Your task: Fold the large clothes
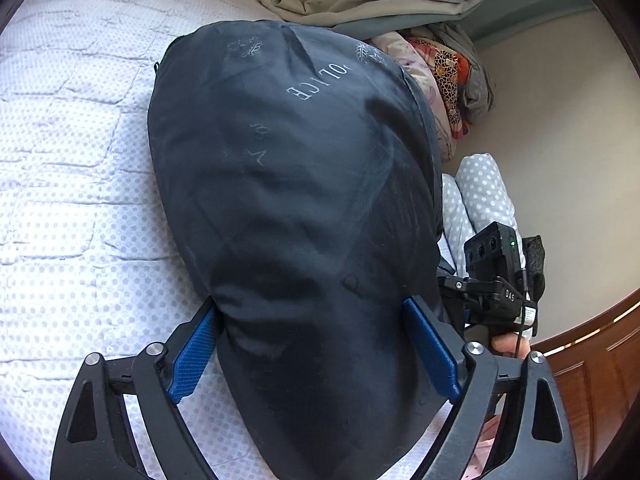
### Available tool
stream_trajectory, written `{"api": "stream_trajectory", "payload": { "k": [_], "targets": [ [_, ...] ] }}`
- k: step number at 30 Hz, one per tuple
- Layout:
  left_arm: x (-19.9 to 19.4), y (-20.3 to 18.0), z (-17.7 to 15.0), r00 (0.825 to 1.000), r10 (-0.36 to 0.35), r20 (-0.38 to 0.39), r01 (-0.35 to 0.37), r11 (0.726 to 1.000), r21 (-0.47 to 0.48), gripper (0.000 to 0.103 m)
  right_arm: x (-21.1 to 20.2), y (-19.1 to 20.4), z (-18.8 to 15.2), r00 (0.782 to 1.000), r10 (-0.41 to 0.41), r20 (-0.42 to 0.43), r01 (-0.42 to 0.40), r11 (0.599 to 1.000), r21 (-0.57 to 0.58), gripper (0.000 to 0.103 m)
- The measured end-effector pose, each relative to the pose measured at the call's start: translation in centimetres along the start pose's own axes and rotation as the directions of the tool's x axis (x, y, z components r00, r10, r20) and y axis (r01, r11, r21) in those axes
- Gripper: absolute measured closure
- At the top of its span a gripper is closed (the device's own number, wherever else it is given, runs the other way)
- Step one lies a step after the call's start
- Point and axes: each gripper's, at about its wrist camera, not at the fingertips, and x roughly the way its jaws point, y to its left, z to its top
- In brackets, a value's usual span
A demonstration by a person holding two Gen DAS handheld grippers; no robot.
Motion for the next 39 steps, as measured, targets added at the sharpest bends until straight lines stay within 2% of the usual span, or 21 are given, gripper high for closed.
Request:
{"api": "stream_trajectory", "payload": {
  "k": [8,14,19,21,23,25,29,33,37,39],
  "targets": [
    [-3.4,0.3,-1.1,0.996,0.085,0.033,-0.085,0.996,-0.001,0.020,0.9,2.4,-1.3,0.998,0.045,0.037,-0.042,0.998,-0.056,0.007],
    [-8.1,2.5,-1.3,0.981,0.181,0.066,-0.180,0.983,-0.025,0.021,5.0,5.4,-3.1,0.994,0.111,-0.018,-0.113,0.990,-0.085,0.007],
    [-11.6,5.1,-1.8,0.970,0.226,0.094,-0.220,0.973,-0.068,0.021,8.1,8.7,-5.1,0.987,0.148,-0.063,-0.154,0.982,-0.107,0.007],
    [-12.2,6.8,-2.4,0.968,0.227,0.105,-0.216,0.971,-0.099,0.021,9.2,9.7,-5.4,0.987,0.142,-0.070,-0.150,0.980,-0.131,0.007],
    [-12.0,7.9,-3.0,0.969,0.226,0.104,-0.212,0.968,-0.134,0.019,9.6,9.9,-5.5,0.994,0.099,-0.050,-0.106,0.982,-0.159,0.001],
    [-11.8,8.2,-3.4,0.965,0.230,0.128,-0.209,0.965,-0.158,0.016,9.5,9.6,-4.9,0.997,0.061,-0.040,-0.067,0.981,-0.181,0.000],
    [-12.3,7.5,-3.9,0.952,0.258,0.162,-0.230,0.958,-0.174,0.015,8.4,9.4,-4.5,0.999,0.043,-0.032,-0.047,0.989,-0.138,0.000],
    [-13.9,6.0,-4.3,0.917,0.348,0.197,-0.325,0.935,-0.140,0.015,5.8,10.8,-4.8,0.999,0.015,0.033,-0.008,0.977,-0.212,0.000],
    [-15.3,3.2,-4.5,0.837,0.482,0.258,-0.485,0.873,-0.055,0.015,3.1,12.8,-5.6,0.993,-0.021,0.117,0.057,0.948,-0.314,0.000],
    [-15.8,1.7,-4.7,0.803,0.520,0.290,-0.539,0.842,-0.016,0.015,2.0,13.6,-6.1,0.988,-0.036,0.152,0.087,0.933,-0.348,0.000]
  ]
}}
